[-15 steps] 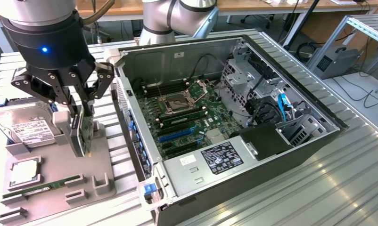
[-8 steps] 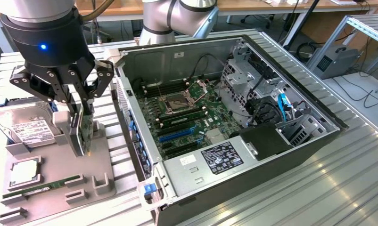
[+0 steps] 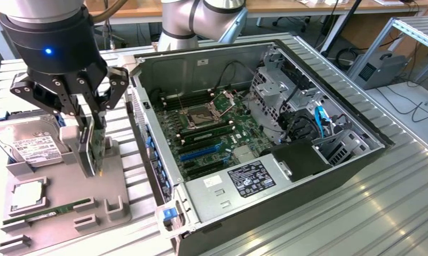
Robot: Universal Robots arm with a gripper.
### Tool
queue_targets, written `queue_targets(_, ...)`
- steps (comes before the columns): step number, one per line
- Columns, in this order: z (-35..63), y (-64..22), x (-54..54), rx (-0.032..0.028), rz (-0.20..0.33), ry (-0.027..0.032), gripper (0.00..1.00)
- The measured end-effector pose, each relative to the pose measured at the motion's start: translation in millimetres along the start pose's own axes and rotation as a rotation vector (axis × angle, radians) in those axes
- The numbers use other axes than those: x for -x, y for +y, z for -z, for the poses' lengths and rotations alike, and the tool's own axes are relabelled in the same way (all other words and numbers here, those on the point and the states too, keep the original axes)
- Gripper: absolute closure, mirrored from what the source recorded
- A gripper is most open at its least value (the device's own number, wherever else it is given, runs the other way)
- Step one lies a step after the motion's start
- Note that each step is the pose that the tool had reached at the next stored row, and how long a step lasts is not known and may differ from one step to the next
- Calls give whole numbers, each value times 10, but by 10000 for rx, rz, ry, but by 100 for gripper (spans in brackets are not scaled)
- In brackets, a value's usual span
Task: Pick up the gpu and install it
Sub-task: 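Pick up the gpu and move the gpu toward the slot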
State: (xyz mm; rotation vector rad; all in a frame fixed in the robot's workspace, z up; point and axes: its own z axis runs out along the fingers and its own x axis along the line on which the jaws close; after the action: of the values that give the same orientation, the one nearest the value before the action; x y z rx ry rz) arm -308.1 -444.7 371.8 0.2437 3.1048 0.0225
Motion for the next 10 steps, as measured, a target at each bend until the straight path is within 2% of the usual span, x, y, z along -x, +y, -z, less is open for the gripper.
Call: queue_targets(10,33,1,1,0,0,0,73)
